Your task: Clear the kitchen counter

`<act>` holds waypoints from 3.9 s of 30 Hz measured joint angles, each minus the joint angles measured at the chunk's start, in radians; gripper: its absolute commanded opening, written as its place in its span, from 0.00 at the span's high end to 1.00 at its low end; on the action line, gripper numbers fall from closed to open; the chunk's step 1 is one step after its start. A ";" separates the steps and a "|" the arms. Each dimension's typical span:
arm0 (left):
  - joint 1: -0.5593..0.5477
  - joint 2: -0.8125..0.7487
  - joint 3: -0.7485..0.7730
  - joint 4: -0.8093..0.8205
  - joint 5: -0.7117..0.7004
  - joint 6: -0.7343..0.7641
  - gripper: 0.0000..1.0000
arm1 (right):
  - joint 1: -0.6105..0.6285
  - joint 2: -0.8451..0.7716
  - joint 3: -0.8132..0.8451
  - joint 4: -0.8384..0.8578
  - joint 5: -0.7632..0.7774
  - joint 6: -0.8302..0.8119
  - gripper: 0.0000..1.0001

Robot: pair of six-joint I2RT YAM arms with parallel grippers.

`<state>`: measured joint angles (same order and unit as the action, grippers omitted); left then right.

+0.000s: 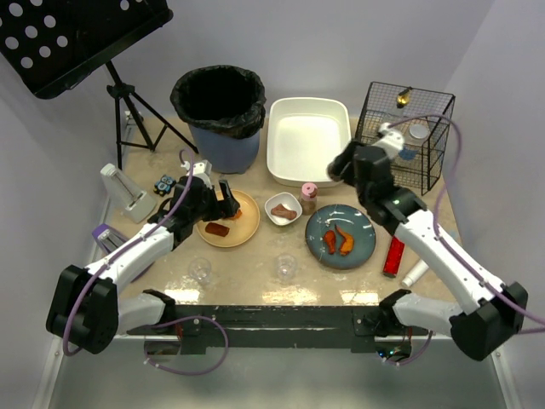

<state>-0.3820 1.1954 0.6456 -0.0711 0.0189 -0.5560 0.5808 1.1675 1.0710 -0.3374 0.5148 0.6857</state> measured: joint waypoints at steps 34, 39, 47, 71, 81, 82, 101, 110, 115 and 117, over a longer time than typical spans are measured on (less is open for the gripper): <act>0.000 -0.001 0.000 0.002 0.030 0.000 0.08 | -0.484 0.253 -0.020 0.317 0.044 -0.190 1.00; 0.000 0.000 0.000 0.002 0.030 0.000 0.08 | -0.490 0.268 -0.020 0.370 0.044 -0.212 1.00; 0.000 0.003 0.000 0.002 0.030 0.000 0.08 | -0.499 0.404 -0.003 0.409 0.045 -0.252 1.00; 0.000 0.016 0.001 0.002 0.031 0.000 0.08 | -0.509 0.550 0.112 0.332 0.034 -0.277 0.11; 0.000 0.016 0.001 0.002 0.031 0.000 0.08 | -0.509 0.328 0.087 0.282 -0.014 -0.267 0.05; 0.000 0.016 0.001 0.002 0.031 0.000 0.08 | -0.507 0.292 0.075 0.275 -0.040 -0.266 0.05; 0.000 0.016 0.001 0.002 0.030 0.000 0.08 | 0.001 0.348 -0.001 0.174 -0.090 -0.146 0.10; 0.000 0.008 0.001 0.001 0.029 0.000 0.08 | 0.042 0.450 -0.002 0.174 -0.079 -0.142 0.18; 0.000 0.008 0.001 0.001 0.029 0.000 0.08 | 0.048 0.486 -0.002 0.173 -0.068 -0.132 0.36; 0.000 0.008 0.001 0.001 0.029 0.000 0.08 | 0.048 0.487 -0.003 0.173 -0.058 -0.127 0.43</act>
<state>-0.3820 1.2034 0.6464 -0.0700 0.0483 -0.5560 0.6285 1.6547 1.0679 -0.1642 0.4568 0.5587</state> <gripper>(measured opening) 0.918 0.664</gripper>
